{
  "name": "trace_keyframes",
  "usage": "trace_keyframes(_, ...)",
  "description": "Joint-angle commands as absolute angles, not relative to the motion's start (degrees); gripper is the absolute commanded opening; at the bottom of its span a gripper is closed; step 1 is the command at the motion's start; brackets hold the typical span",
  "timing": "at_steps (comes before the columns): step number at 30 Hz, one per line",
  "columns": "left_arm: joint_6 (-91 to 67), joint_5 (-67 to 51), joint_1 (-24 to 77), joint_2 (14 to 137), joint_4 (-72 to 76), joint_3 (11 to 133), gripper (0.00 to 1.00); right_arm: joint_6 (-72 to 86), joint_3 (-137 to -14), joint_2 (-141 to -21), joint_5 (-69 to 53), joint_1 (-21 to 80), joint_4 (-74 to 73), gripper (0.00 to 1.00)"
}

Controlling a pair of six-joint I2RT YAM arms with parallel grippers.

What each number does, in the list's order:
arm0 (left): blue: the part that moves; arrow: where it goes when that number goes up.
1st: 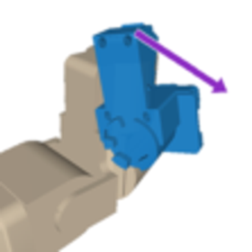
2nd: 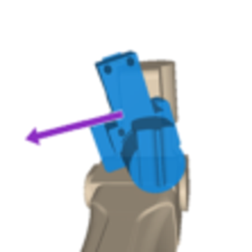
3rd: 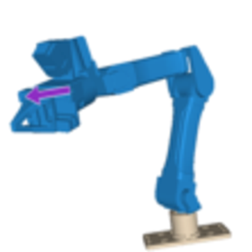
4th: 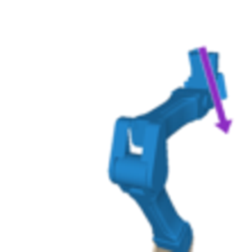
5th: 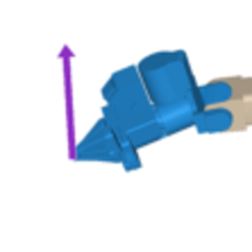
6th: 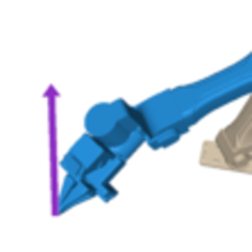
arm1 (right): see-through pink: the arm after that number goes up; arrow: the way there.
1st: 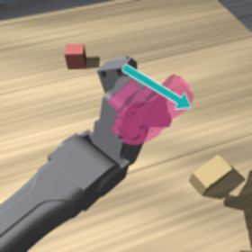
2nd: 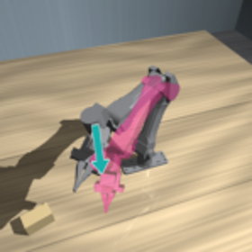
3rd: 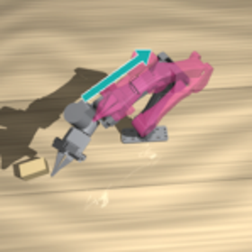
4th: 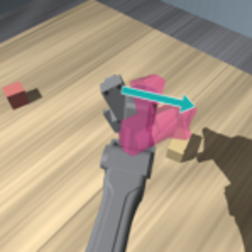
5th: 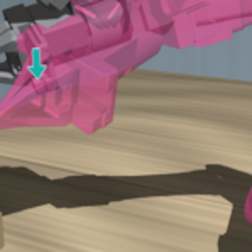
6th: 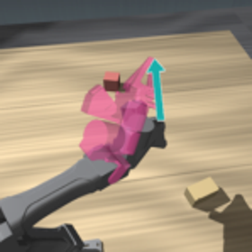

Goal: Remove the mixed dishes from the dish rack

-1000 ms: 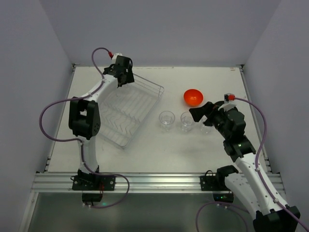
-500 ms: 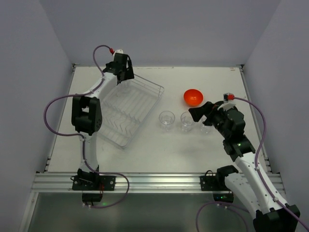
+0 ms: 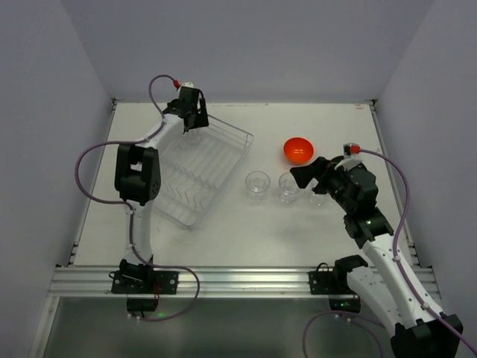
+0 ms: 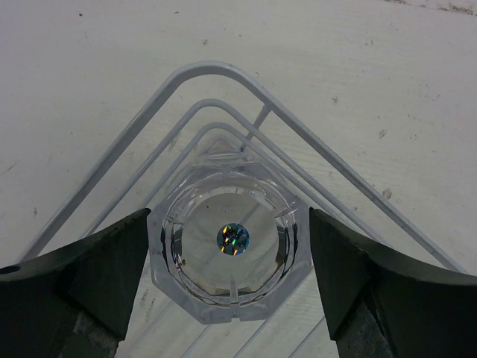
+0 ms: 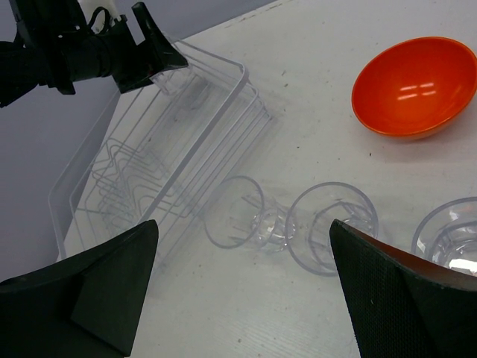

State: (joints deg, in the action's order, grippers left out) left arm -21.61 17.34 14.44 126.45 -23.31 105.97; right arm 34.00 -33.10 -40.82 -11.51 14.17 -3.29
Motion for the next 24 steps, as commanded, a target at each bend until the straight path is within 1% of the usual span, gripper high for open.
trace_keyframes(1, -20.3, 19.2, 14.5, 126.5, -22.1, 107.0, 0.88, 33.0, -33.9, -40.9, -12.0, 14.0, -0.4, 0.99)
trace_keyframes(3, -20.1, 19.5, 14.5, 126.5, -21.7, 106.6, 0.85, 33.0, -34.0, -40.9, -12.0, 14.0, -0.4, 0.99)
trace_keyframes(4, -20.0, 19.5, 14.5, 126.5, -21.6, 106.5, 0.78, 33.0, -34.0, -40.9, -12.0, 14.0, -0.4, 0.99)
trace_keyframes(6, -19.9, 19.1, 14.6, 126.2, -21.4, 106.5, 0.74, 33.0, -34.0, -40.9, -12.0, 14.0, -0.4, 0.99)
trace_keyframes(7, -19.8, 19.0, 14.6, 125.9, -21.3, 106.5, 0.67, 33.0, -33.9, -41.0, -12.0, 14.0, -0.4, 0.99)
trace_keyframes(9, -19.7, 18.3, 14.6, 125.5, -20.9, 106.5, 0.58, 33.0, -33.9, -41.0, -12.0, 14.0, -0.4, 0.99)
trace_keyframes(11, -19.6, 18.0, 14.8, 124.6, -20.9, 106.6, 0.44, 33.0, -34.0, -40.9, -12.0, 14.0, -0.4, 0.99)
trace_keyframes(12, -19.6, 18.5, 15.0, 124.1, -20.8, 106.4, 0.33, 32.9, -33.9, -40.9, -12.0, 14.0, -0.4, 0.99)
trace_keyframes(15, -19.6, 19.6, 15.9, 121.6, -20.6, 105.8, 0.20, 32.9, -33.9, -40.8, -12.0, 14.0, -0.4, 0.99)
trace_keyframes(16, -19.6, 19.7, 16.3, 119.9, -20.6, 105.6, 0.10, 32.9, -33.9, -40.7, -12.0, 14.1, -0.4, 0.99)
trace_keyframes(19, -20.5, 20.5, 17.5, 115.5, -20.4, 103.5, 0.00, 32.9, -33.9, -40.7, -12.0, 14.1, -0.4, 0.99)
trace_keyframes(24, -20.1, 23.4, 20.5, 107.6, -17.8, 98.6, 0.00, 32.8, -33.8, -40.6, -12.0, 14.0, -0.4, 0.99)
